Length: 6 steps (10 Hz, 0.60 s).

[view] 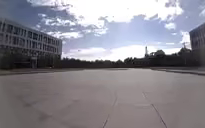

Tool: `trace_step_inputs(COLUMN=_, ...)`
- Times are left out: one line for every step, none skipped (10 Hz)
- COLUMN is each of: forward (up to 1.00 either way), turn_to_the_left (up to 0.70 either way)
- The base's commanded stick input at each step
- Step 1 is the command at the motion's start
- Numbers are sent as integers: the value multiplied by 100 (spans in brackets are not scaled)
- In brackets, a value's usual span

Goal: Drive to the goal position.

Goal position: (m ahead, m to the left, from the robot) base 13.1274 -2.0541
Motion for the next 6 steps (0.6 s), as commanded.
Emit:
trace_step_inputs(forward=66, turn_to_the_left=-1)
trace_step_inputs(forward=66, turn_to_the_left=-1)
trace_step_inputs(forward=66, turn_to_the_left=-1)
trace_step_inputs(forward=66, turn_to_the_left=-1)
trace_step_inputs(forward=66, turn_to_the_left=-1)
trace_step_inputs(forward=66, turn_to_the_left=-1)
